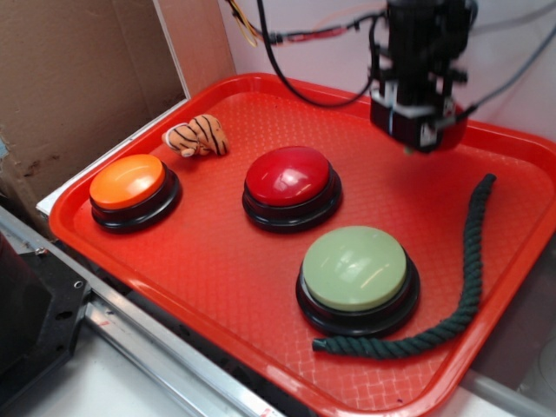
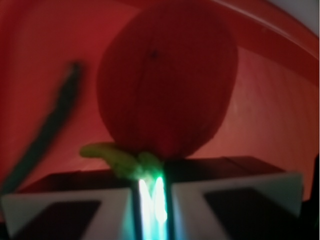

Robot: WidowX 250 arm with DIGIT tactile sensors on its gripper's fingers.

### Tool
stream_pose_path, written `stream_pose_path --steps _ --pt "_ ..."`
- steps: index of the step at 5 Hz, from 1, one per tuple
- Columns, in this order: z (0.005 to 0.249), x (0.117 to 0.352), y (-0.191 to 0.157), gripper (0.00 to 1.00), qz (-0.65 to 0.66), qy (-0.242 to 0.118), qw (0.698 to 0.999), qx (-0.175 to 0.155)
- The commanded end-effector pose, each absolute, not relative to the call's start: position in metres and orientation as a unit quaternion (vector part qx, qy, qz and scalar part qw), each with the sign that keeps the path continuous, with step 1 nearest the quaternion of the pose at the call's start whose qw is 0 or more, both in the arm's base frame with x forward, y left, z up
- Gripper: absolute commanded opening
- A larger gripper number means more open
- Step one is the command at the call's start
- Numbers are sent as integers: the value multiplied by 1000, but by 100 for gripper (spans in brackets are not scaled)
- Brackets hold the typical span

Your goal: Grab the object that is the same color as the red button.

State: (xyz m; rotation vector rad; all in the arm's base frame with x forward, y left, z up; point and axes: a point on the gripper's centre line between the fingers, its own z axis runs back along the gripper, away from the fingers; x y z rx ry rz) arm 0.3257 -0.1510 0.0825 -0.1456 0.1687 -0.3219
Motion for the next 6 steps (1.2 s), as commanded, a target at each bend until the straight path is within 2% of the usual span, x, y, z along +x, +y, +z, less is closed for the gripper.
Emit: stream_pose_path --steps 1,3,4,5,6 --pt "179 303 -167 0 -108 21 993 -39" --pt "217 274 -158 3 -21 15 1000 -3" --pt "235 261 -129 2 -7 -13 999 -34" --pt "248 258 -104 2 -7 -39 998 -42" --pt "253 262 -79 1 -3 -41 999 -22"
